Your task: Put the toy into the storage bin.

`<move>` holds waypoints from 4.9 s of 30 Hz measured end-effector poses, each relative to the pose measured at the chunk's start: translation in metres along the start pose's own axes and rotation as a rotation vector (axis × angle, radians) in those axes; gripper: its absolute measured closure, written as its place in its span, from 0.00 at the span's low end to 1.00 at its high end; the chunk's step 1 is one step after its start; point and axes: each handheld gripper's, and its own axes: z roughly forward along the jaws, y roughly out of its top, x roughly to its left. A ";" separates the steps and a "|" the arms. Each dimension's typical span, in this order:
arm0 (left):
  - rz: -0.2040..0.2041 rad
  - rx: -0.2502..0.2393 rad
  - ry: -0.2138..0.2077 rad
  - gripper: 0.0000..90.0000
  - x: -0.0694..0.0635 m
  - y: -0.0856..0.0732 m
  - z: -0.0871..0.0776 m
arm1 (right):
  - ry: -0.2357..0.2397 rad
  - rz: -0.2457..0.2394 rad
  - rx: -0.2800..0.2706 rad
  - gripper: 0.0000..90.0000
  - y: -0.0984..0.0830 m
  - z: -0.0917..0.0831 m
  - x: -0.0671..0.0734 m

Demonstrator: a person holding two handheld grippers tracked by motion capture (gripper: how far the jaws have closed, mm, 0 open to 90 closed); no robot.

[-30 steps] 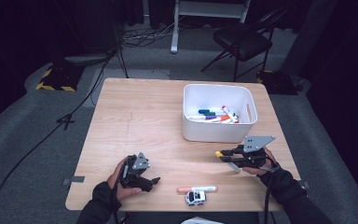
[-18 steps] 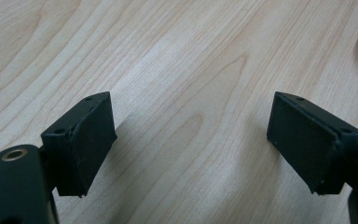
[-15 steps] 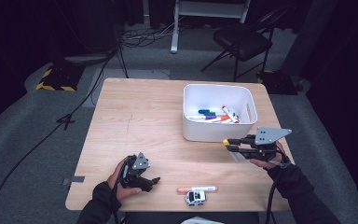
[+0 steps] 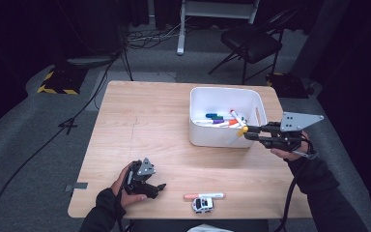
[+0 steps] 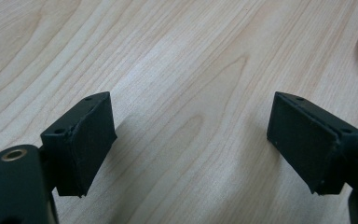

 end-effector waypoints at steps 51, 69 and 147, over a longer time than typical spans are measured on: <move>0.001 0.001 0.005 0.17 0.000 0.000 0.000 | 0.265 -0.009 0.343 0.84 -0.095 0.164 0.076; 0.000 0.001 0.004 0.17 0.000 0.000 0.000 | 0.093 0.092 -0.076 0.84 -0.039 0.063 0.031; 0.000 0.001 0.004 0.17 0.000 0.000 0.000 | -0.100 0.102 0.199 0.58 -0.030 0.052 -0.068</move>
